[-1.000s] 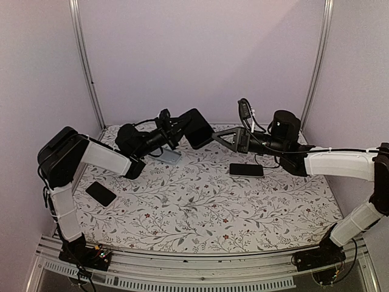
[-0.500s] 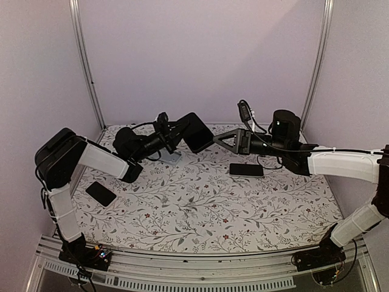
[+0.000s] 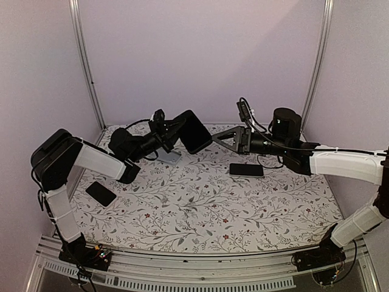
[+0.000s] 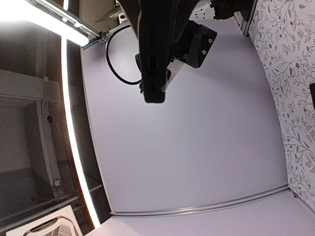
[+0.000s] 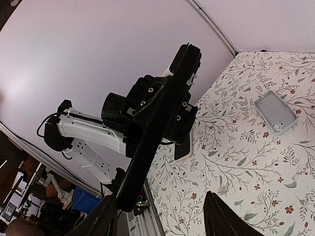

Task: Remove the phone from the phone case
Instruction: Remove the bottom right corner of the phone case from the phone.

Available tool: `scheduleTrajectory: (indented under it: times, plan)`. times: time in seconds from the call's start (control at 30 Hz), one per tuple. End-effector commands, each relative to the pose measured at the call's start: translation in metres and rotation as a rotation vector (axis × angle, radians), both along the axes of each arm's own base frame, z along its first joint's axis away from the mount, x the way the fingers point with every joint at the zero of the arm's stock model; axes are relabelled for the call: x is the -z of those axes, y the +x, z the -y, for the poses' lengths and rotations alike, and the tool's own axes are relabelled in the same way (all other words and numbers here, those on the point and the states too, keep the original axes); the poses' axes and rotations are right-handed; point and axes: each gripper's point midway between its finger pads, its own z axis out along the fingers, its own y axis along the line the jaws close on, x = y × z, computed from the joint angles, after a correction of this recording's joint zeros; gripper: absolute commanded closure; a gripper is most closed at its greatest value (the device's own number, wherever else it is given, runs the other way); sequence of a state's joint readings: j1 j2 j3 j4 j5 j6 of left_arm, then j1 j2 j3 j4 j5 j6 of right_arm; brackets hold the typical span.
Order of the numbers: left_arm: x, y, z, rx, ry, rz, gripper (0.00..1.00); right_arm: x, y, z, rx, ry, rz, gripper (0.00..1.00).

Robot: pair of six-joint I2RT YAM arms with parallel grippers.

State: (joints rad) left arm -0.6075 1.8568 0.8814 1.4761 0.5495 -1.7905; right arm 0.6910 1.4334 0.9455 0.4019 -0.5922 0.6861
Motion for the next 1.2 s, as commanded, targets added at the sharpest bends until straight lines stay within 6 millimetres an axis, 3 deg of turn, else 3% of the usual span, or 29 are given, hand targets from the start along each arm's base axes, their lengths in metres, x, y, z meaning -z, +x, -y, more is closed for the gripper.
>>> scheduleTrajectory:
  times: [0.0, 0.47, 0.8, 1.17]
  plan:
    - [-0.071, -0.053, -0.022, 0.052, -0.155, 0.292, 1.00, -0.001, 0.010, 0.002, 0.059, -0.005, -0.054, 0.41]
    - [-0.068, -0.050, -0.018, 0.035, -0.101, 0.308, 1.00, -0.002, 0.009, 0.001, 0.074, 0.030, -0.113, 0.41]
    - [-0.065, -0.048, -0.017, 0.030, -0.083, 0.298, 1.00, -0.009, -0.006, -0.012, 0.008, 0.071, -0.111, 0.48]
    - [-0.062, -0.043, -0.020, 0.013, -0.073, 0.286, 1.00, -0.019, -0.021, -0.008, -0.029, 0.058, -0.056, 0.45]
